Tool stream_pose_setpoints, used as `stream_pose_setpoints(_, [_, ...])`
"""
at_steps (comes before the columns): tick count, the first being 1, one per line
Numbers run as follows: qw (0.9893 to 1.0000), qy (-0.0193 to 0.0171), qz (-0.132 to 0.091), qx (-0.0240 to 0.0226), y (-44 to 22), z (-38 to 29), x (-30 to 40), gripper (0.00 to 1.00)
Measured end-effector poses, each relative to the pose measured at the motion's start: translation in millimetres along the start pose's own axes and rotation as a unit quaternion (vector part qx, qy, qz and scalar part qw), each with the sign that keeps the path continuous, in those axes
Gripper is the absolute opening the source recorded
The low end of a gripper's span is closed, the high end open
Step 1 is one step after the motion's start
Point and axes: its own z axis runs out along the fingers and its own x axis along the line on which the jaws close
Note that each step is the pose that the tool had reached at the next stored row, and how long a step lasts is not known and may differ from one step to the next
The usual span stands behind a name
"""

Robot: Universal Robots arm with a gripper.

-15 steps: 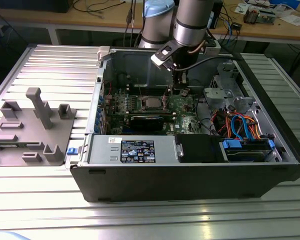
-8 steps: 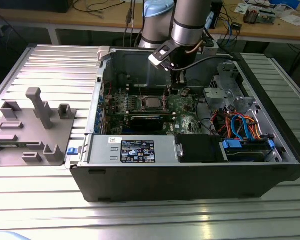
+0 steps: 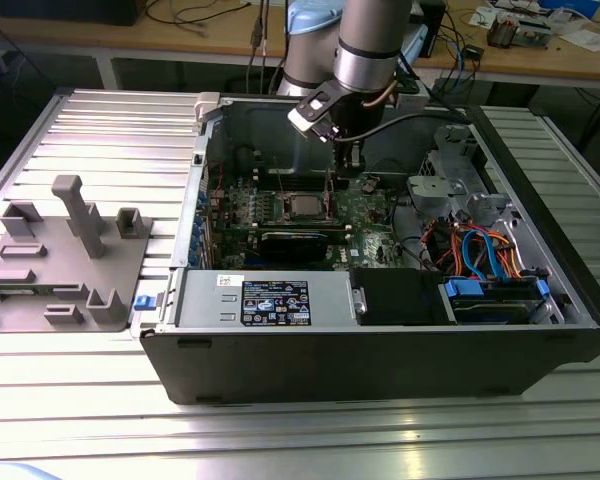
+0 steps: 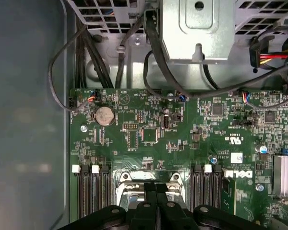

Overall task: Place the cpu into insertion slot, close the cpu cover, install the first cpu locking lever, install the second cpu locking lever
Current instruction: 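Close the cpu cover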

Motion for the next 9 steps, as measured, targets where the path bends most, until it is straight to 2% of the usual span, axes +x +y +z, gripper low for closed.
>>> stream_pose_setpoints(1, [1.0000,0.0000,0.000,0.0001,-0.9,0.1,0.0,0.11])
stream_pose_setpoints(2, [1.0000,0.0002,0.000,0.0000,-12.3,4.2,0.1,0.11])
stream_pose_setpoints(3, [1.0000,0.0026,0.000,0.0000,-19.3,7.5,0.1,0.11])
stream_pose_setpoints(4, [1.0000,0.0027,0.000,0.0001,-21.8,8.0,0.1,0.11])
stream_pose_setpoints(9, [1.0000,0.0028,0.000,0.0000,-22.1,8.2,0.1,0.11])
